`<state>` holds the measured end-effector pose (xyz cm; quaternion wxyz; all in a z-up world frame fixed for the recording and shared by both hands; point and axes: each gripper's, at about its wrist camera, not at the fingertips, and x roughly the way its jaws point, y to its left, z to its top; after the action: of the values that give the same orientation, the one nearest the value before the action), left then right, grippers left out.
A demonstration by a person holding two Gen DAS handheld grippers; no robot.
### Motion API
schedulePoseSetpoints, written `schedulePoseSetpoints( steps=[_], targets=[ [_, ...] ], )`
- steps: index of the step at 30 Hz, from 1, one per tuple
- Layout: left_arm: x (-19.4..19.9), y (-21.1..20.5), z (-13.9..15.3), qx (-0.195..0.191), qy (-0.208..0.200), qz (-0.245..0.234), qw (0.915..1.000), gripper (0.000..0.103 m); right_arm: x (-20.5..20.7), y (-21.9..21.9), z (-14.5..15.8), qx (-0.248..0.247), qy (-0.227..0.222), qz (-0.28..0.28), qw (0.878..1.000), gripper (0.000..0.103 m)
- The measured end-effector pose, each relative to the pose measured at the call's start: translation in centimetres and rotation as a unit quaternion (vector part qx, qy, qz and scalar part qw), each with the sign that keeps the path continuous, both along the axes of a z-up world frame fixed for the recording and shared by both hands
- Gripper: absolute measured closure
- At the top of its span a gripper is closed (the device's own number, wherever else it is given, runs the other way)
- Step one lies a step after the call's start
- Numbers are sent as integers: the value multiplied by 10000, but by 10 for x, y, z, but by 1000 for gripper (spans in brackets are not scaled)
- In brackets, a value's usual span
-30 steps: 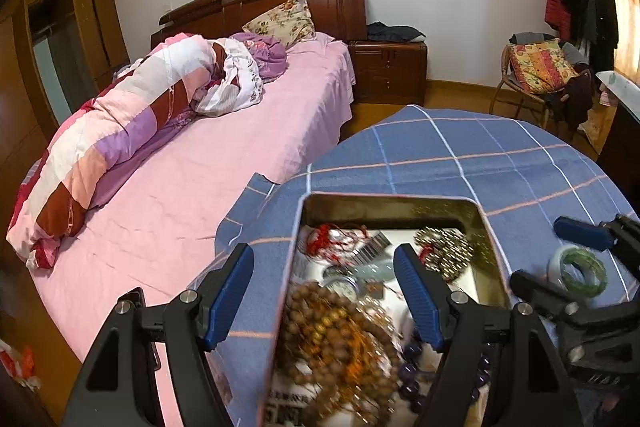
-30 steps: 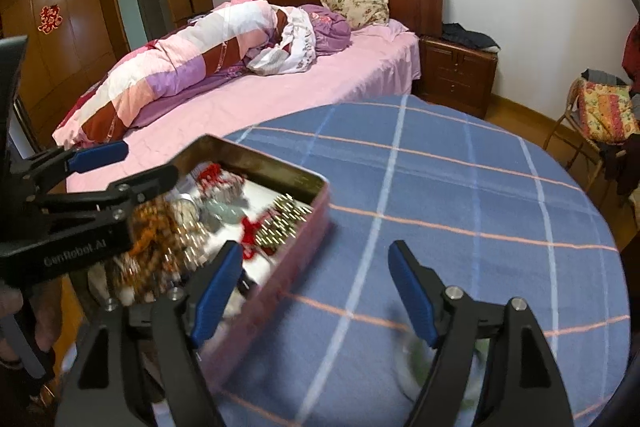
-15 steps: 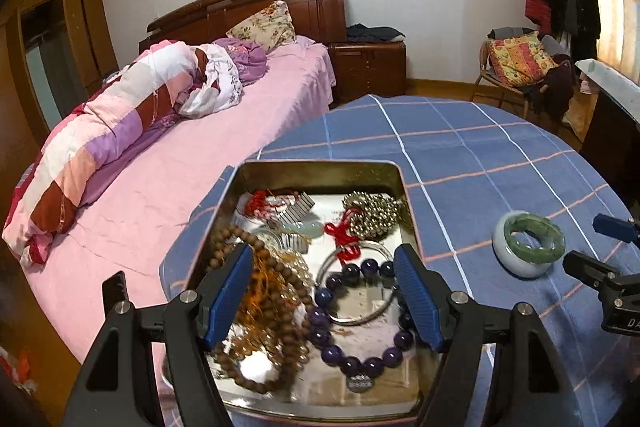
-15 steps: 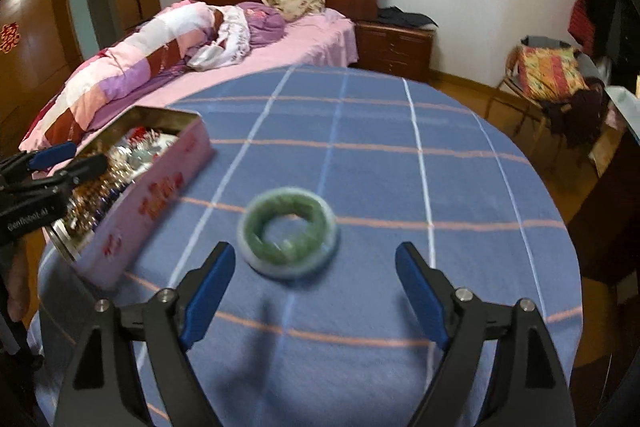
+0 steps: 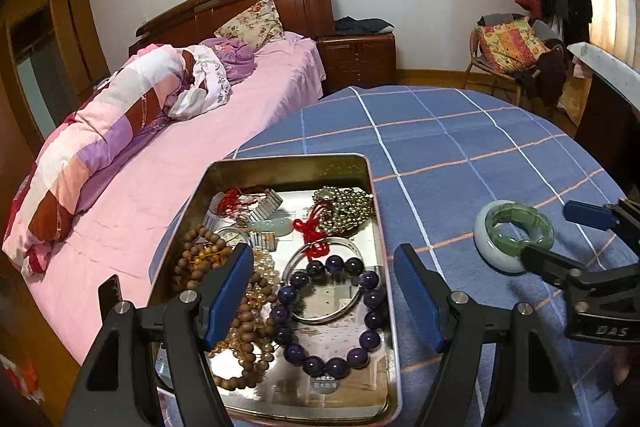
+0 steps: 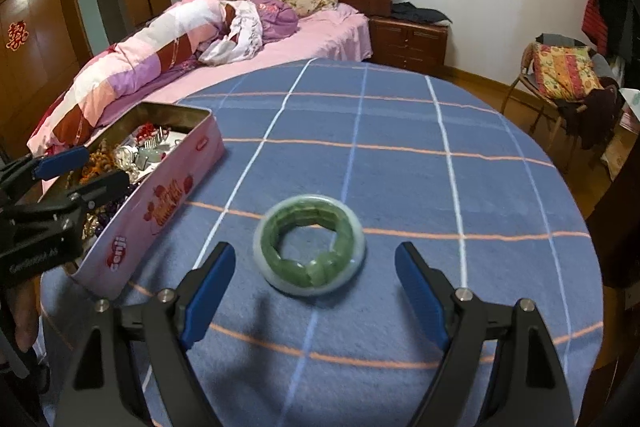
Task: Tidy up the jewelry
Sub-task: 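Close the right tool on the rim of the green jade bangle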
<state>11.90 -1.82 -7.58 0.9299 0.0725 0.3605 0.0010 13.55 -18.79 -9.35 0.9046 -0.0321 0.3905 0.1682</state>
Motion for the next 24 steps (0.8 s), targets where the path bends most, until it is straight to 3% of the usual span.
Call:
schedulePoseSetpoints(
  steps=[2,4,5,6,7,15,24],
  targets=[
    [1,-2,-1,26,16,-26,10000,30,3,2,-5,-44,75,50,9999,24],
    [1,-4,-2,39,40,-38,10000,30,5,2,-9,-78,173,74,9998,49],
    [2,-5,-2,40,46,-40,10000,30,5,0,-10,-104,162,7,9998,53],
    [3,-6,-2,39,51,-45,10000,30,5,-3,-9,-93,169,-1,9998,64],
    [4,-6,-2,36,50,-49,10000,30,5,-4,-8,-92,165,19,9998,83],
    [2,-23,6,20,-12,-221,9998,30,-13,-16,9,277,-235,29,9993,87],
    [10,-64,4,118,36,-603,9981,30,-24,-54,29,760,-694,-495,9935,88]
  ],
)
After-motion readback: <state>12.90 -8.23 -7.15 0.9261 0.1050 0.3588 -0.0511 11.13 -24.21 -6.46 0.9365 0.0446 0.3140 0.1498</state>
